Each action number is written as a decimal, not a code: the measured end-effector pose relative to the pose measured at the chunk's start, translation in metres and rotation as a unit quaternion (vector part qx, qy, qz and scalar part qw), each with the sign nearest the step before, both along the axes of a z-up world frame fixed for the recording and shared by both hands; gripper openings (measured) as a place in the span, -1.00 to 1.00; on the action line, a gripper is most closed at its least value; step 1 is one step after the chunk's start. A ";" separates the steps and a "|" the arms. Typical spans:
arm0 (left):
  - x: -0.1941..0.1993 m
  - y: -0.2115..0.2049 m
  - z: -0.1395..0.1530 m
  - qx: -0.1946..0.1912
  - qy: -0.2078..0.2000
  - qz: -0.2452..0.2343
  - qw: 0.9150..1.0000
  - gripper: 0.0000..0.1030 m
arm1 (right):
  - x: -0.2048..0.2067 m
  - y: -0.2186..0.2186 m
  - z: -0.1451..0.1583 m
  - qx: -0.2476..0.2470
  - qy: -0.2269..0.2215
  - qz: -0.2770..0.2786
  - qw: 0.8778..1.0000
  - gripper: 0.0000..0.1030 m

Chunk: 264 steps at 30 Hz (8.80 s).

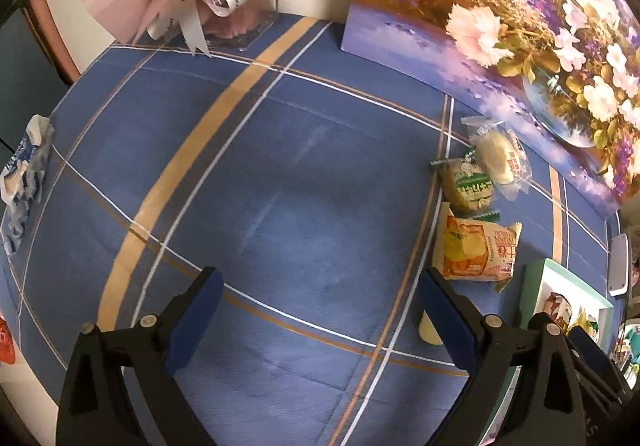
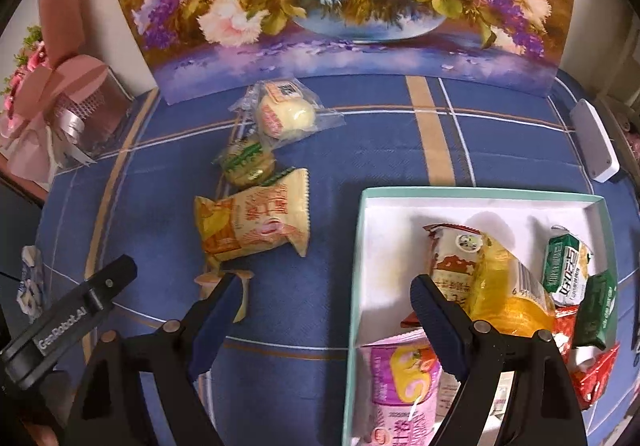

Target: Organize snacks

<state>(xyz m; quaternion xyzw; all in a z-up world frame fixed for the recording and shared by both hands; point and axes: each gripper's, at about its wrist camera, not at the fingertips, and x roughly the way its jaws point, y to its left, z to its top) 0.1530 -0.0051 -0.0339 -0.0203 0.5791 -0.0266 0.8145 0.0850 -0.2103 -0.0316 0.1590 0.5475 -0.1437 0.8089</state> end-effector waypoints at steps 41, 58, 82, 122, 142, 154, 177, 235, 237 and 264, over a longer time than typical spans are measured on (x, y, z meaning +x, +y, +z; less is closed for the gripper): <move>-0.018 -0.087 -0.043 -0.057 0.042 -0.143 0.987 -0.16 | -0.009 -0.042 0.005 0.021 -0.013 -0.046 0.999 0.71; -0.011 -0.052 -0.010 -0.095 0.030 -0.113 0.989 -0.16 | -0.004 -0.020 0.022 0.005 -0.043 -0.020 0.999 0.71; 0.020 0.017 -0.005 -0.129 0.006 -0.012 0.992 -0.16 | 0.069 0.035 -0.017 0.036 0.019 0.047 0.998 0.71; 0.027 0.030 -0.020 -0.135 0.019 0.007 0.991 -0.16 | 0.067 0.055 -0.011 -0.039 0.000 0.060 0.997 0.52; -0.009 0.003 0.049 -0.111 -0.046 -0.056 0.991 -0.16 | -0.006 0.048 0.063 -0.026 -0.073 0.002 0.997 0.52; -0.050 -0.071 0.081 -0.111 -0.070 -0.165 0.978 -0.16 | -0.073 -0.054 0.076 -0.038 -0.063 -0.133 0.988 0.52; -0.060 -0.201 0.011 -0.094 -0.017 -0.283 0.954 -0.16 | -0.105 -0.167 0.020 0.009 -0.033 -0.222 0.974 0.52; -0.007 -0.120 0.022 -0.050 -0.069 -0.094 0.992 0.96 | -0.058 -0.137 0.021 -0.009 -0.016 -0.156 0.988 0.80; -0.007 -0.115 0.025 -0.053 -0.069 -0.090 0.992 0.96 | -0.056 -0.132 0.025 -0.011 -0.019 -0.149 0.989 0.80; 0.041 -0.028 0.016 -0.066 -0.044 -0.042 0.996 0.96 | 0.022 -0.054 0.019 0.067 -0.059 -0.044 0.995 0.80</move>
